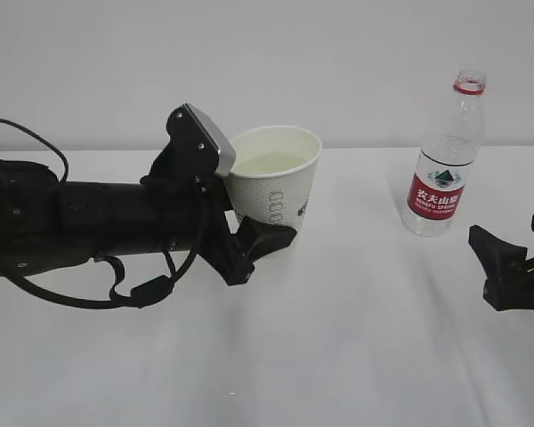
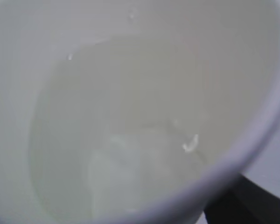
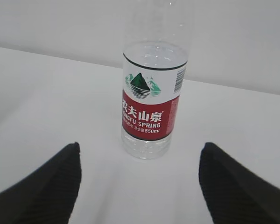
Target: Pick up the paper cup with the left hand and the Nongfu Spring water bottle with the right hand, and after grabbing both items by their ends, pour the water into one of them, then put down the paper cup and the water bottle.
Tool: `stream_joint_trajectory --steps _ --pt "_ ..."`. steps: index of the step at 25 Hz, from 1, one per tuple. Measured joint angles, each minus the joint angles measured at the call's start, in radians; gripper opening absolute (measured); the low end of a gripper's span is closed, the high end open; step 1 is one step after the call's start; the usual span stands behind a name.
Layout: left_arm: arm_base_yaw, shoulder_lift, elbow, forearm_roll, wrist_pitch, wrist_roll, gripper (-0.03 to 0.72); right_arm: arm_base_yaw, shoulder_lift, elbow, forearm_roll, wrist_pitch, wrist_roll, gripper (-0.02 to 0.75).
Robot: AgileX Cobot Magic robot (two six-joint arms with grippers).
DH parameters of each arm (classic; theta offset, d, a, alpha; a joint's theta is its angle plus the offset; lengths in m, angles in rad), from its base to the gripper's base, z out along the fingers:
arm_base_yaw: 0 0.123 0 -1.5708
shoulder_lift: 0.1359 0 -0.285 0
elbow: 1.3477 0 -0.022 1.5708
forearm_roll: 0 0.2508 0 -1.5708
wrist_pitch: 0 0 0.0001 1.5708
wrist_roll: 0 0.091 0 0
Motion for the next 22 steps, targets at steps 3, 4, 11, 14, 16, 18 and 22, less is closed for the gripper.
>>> stream_joint_trajectory --steps 3,4,11,14,16,18,22 --pt "0.0 0.0 0.0 -0.162 0.002 0.125 0.5 0.0 0.0 0.0 0.0 0.0 0.0 0.59" --pt "0.0 0.0 0.0 -0.212 0.002 0.161 0.5 0.0 0.0 0.0 0.0 0.0 0.0 0.59" --pt "0.048 0.047 0.0 -0.395 -0.046 0.255 0.5 0.0 0.0 0.0 0.0 0.0 -0.004 0.59" --pt "0.082 0.068 0.0 -0.444 -0.059 0.281 0.5 0.0 0.0 0.0 0.0 0.0 -0.015 0.59" --pt "0.11 0.079 0.0 -0.478 -0.061 0.287 0.5 0.0 0.0 0.0 0.0 0.0 -0.015 0.59" --pt "0.142 0.092 0.0 -0.496 -0.076 0.29 0.5 0.0 0.0 0.0 0.0 0.0 -0.017 0.59" --pt "0.204 0.113 0.0 -0.511 -0.091 0.292 0.5 0.0 0.0 -0.008 0.0 0.0 -0.019 0.589"
